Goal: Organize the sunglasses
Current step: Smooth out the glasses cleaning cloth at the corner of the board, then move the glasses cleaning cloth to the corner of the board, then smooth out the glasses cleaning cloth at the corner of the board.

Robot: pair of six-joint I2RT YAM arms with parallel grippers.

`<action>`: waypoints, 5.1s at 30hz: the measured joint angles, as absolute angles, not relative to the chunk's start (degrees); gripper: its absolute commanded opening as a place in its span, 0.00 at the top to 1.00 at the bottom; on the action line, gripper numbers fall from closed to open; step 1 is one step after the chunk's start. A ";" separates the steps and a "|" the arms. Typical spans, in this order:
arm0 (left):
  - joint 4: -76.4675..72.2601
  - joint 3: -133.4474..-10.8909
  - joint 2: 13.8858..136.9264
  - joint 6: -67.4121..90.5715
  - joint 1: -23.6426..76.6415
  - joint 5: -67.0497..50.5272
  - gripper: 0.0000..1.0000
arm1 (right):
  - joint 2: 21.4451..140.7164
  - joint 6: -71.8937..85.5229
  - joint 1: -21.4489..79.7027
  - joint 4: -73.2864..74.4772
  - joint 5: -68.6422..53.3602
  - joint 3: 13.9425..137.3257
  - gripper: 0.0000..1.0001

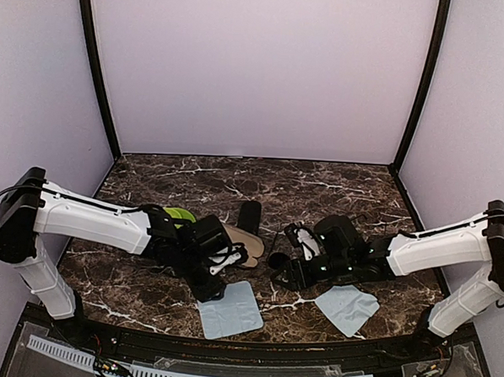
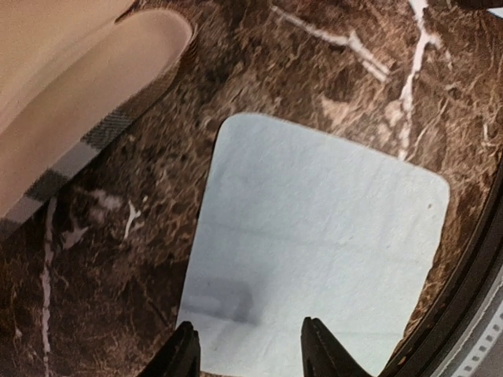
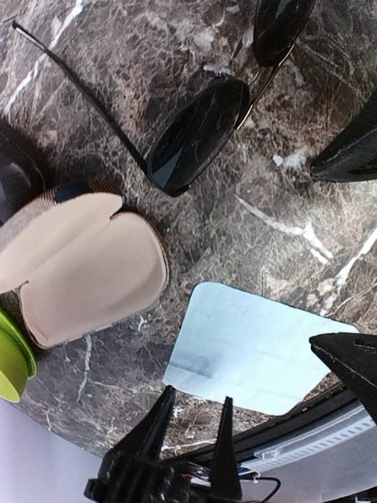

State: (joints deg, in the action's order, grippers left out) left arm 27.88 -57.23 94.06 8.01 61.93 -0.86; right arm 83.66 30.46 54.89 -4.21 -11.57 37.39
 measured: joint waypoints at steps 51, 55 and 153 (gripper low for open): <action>11.42 -60.80 105.30 11.11 60.93 -9.34 0.50 | 76.95 33.71 49.21 -0.16 -7.77 34.26 0.33; 11.38 -57.63 102.65 14.02 59.44 -6.79 0.50 | 76.95 33.71 49.21 -0.38 -7.94 34.26 0.33; 21.67 -37.91 80.51 33.67 63.11 -5.80 0.47 | 96.75 34.50 60.82 -9.61 -15.99 45.10 0.35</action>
State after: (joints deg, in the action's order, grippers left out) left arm 21.67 -37.91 80.51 33.67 63.11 -5.80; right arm 96.75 34.50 60.82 -9.61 -15.99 45.10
